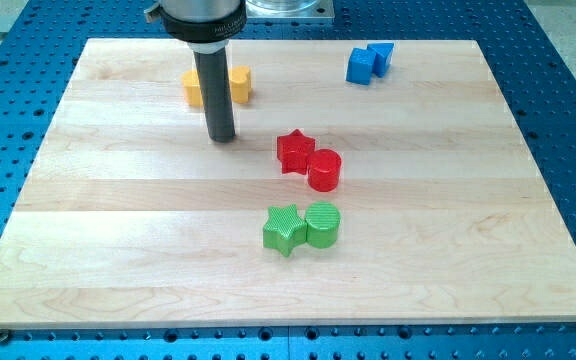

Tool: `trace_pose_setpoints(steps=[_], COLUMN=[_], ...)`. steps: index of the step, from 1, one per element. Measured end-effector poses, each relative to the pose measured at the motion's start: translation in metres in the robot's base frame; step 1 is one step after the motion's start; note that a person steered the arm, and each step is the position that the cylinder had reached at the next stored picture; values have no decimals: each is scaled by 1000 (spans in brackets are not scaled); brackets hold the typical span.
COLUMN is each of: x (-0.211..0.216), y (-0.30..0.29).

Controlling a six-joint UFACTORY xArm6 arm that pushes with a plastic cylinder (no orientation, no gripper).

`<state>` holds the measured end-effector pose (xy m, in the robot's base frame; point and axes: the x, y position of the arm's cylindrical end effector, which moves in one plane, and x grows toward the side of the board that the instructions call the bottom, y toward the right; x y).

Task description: Separate the red star from the red circle

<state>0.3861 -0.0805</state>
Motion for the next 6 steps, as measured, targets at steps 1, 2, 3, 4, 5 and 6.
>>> trace_pose_setpoints(steps=[1,2,3,4,5,6], x=[-1,-9,-7,18,52,82], y=[-5,-9,-17,-6,23,46])
